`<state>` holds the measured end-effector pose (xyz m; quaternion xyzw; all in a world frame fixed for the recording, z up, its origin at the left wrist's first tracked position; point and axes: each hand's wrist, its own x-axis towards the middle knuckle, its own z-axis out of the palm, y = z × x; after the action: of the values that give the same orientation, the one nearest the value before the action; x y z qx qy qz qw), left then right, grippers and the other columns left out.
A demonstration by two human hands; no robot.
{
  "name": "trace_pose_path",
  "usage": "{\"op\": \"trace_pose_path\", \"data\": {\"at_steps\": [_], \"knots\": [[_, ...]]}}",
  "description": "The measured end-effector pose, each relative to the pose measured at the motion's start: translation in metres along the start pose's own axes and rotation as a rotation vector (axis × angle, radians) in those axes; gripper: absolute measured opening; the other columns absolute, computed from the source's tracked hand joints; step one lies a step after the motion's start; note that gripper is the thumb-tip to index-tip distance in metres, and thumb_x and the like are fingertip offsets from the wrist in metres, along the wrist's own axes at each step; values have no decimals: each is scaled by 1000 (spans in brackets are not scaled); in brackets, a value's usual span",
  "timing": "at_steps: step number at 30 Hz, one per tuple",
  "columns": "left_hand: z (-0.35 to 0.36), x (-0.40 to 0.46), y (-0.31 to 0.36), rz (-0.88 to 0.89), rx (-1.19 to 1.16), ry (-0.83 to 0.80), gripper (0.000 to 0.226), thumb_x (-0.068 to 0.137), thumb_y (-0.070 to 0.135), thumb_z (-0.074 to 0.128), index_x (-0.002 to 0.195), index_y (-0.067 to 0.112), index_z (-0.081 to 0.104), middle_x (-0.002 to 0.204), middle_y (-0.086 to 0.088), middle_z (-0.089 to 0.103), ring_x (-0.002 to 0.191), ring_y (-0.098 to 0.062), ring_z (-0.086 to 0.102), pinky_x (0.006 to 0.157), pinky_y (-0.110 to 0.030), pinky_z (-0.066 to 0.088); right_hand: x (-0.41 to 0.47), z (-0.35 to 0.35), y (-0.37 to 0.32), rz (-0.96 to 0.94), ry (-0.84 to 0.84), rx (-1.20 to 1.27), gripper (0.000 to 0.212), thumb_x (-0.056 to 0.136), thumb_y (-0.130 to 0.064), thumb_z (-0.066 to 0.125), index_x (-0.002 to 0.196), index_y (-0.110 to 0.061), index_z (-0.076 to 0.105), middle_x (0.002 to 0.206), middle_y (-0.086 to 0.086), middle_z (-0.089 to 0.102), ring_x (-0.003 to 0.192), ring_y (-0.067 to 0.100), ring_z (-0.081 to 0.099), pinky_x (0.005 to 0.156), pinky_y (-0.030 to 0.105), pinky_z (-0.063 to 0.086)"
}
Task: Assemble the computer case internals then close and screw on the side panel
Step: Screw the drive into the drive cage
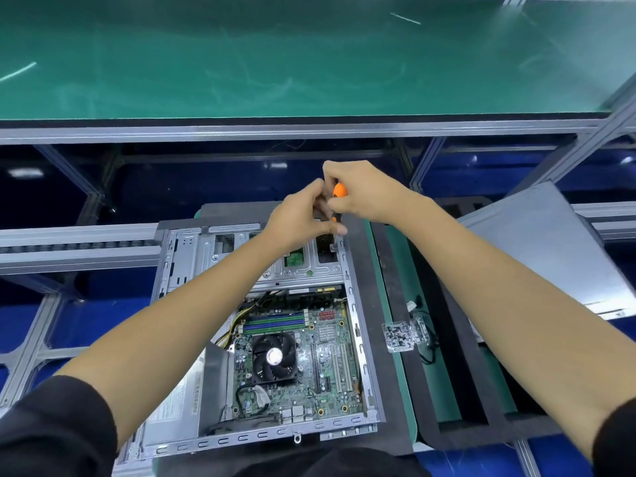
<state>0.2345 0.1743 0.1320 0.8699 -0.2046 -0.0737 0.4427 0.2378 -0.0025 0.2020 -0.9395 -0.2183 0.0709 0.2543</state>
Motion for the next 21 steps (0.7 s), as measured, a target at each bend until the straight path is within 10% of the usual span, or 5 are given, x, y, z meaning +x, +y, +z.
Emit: {"op": "trace_pose_path", "data": {"at_steps": [14,21], "knots": [[8,-9,4,95,2,38,30,86,27,80,105,16,59,92,5,72,80,-10,71,81,-35,57,-1,-4,0,-58,-85,-330,15,82,-30,55,83,-30,40,62,-4,53,55,16,46,51,30,27],[14,-10,-3,48,79,142,38,73,42,89,84,45,52,70,13,66,70,1,66,61,-22,49,2,11,-11,-15,-18,-330,12,85,-25,55,83,-25,43,62,-5,50,57,17,45,51,30,27]]}}
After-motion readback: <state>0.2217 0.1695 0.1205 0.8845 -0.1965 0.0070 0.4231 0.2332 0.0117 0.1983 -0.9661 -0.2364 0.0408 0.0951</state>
